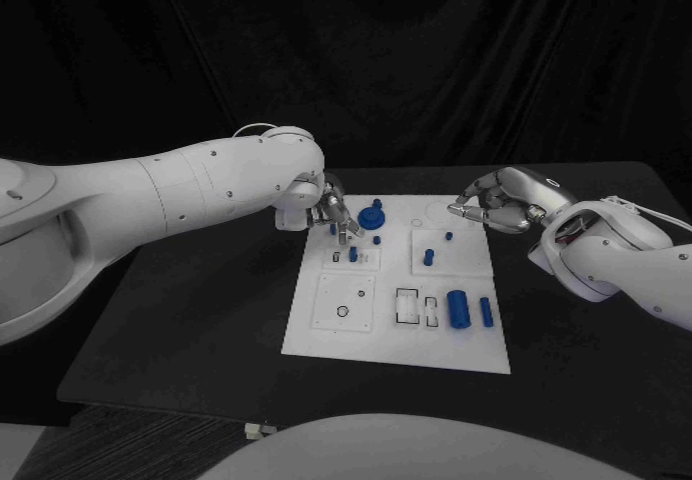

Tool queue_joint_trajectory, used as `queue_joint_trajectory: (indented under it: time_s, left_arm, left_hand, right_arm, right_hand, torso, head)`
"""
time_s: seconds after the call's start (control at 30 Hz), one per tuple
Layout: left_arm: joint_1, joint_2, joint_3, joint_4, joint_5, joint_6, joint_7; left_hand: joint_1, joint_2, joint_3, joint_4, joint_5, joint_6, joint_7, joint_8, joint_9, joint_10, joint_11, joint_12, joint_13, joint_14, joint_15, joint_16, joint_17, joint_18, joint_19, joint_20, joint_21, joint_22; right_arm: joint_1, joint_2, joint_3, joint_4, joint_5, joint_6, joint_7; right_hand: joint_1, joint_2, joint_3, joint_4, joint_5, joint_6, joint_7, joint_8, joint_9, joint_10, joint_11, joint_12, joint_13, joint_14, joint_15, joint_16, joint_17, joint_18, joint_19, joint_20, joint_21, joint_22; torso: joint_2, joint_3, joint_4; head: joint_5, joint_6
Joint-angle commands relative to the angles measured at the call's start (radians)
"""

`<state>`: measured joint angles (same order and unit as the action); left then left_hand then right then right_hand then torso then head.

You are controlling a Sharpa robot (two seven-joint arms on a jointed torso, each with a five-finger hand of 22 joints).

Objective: Assemble the parts on the task board

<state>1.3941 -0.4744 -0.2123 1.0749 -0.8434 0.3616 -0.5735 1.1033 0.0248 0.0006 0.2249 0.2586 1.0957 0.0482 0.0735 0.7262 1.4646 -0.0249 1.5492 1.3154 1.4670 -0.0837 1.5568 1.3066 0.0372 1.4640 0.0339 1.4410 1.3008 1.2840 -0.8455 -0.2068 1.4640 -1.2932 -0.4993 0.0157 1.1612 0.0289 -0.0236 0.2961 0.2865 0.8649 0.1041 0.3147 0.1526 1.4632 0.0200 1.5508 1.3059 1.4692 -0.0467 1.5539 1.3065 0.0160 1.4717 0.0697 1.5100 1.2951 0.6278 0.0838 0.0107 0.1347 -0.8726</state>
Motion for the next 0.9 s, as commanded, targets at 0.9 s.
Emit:
queue_joint_trajectory:
  time_s: [0.9]
  left_arm:
    - [-0.038, 0.031, 0.001, -0.03, 0.009, 0.022, -0.022]
  left_hand:
    - [0.015, -0.017, 0.069, -0.036, 0.032, 0.054, -0.015, 0.024, 0.003, 0.106, -0.015, 0.022, 0.255, 0.104, -0.008, 0.014, 0.264, -0.01, 0.057, -0.011, 0.011, 0.234]
  right_arm:
    - [-0.002, 0.001, 0.001, 0.002, -0.002, -0.017, 0.001]
  right_hand:
    - [0.023, 0.015, -0.008, -0.008, 0.018, 0.006, 0.001, 0.004, 0.016, 0.108, 0.005, 0.02, 0.265, 0.102, 0.009, 0.017, 0.264, 0.005, 0.058, 0.002, -0.01, 0.249]
  torso:
    - [-0.001, 0.0001, 0.0014]
  head:
    - [-0.001, 0.0]
